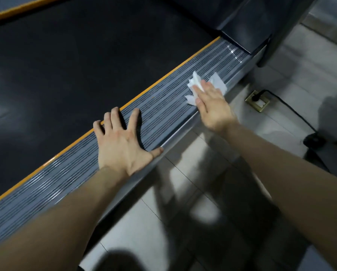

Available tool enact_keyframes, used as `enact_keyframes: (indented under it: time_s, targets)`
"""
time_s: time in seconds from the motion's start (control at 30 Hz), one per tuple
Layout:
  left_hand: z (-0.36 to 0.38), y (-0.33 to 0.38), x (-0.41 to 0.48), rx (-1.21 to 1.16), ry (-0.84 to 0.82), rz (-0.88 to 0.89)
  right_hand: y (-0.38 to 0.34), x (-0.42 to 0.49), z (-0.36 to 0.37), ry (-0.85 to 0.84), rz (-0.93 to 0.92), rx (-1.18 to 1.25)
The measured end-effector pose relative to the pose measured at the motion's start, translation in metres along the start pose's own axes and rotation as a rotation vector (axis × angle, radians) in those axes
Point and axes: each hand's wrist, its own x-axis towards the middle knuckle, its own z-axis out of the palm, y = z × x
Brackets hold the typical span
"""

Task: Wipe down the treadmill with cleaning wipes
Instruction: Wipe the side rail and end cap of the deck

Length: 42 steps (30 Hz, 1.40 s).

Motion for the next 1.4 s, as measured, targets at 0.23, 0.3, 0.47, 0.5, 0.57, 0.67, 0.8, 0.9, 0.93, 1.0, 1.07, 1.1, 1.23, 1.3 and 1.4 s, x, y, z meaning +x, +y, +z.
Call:
enact_keyframes:
  time_s: [0.23, 0.3, 0.47, 0.5, 0.57, 0.67, 0.8, 0.9, 0.93, 1.0, 1.07, 1.1, 1.23, 1.3, 1.4]
  targets:
    - [-0.003, -0.004, -0.003, -0.036, -0.037, 0.007, -0.064, -0.06, 0.026, 0.012, -0.303, 0.025]
    - [-0.003, -0.007, -0.002, -0.06, -0.036, 0.01, -0.061, -0.061, 0.025, 0.007, -0.374, -0.031]
    - [0.0, -0.007, 0.0, -0.056, 0.008, 0.007, -0.006, -0.016, -0.007, -0.146, -0.395, -0.154]
    - [0.0, -0.007, 0.002, -0.038, 0.016, 0.003, 0.011, -0.001, -0.016, -0.122, -0.232, -0.127]
    - [-0.001, -0.002, 0.003, 0.006, -0.017, -0.007, 0.033, 0.021, -0.02, -0.058, 0.048, -0.068]
    - [-0.008, 0.011, 0.013, 0.028, -0.084, -0.066, 0.005, -0.005, 0.005, 0.12, -0.288, -0.209]
    - [-0.016, 0.038, 0.051, 0.023, -0.151, 0.003, -0.021, -0.034, -0.003, -0.126, -0.795, -0.057]
    - [-0.009, 0.064, 0.064, -0.018, -0.141, -0.085, 0.023, 0.024, -0.02, -0.111, -0.406, -0.122]
    - [-0.006, 0.069, 0.063, -0.034, -0.107, -0.13, 0.039, 0.046, -0.026, -0.116, -0.214, -0.117]
    - [0.001, 0.072, 0.061, -0.056, -0.043, -0.16, 0.05, 0.075, -0.033, -0.124, 0.059, -0.04]
    - [0.005, 0.073, 0.061, -0.063, -0.03, -0.155, 0.032, 0.075, -0.026, -0.119, 0.029, -0.093]
    - [0.006, 0.071, 0.061, -0.066, -0.027, -0.154, 0.016, 0.063, -0.016, -0.131, -0.154, -0.113]
    - [0.01, 0.07, 0.061, -0.107, 0.034, -0.124, -0.013, 0.035, -0.003, -0.319, -0.875, -0.118]
    - [0.005, 0.071, 0.061, -0.106, 0.0, -0.146, 0.009, 0.078, -0.011, -0.207, -0.776, -0.183]
    - [0.003, 0.071, 0.062, -0.094, -0.015, -0.158, 0.033, 0.122, -0.029, -0.151, -0.127, -0.139]
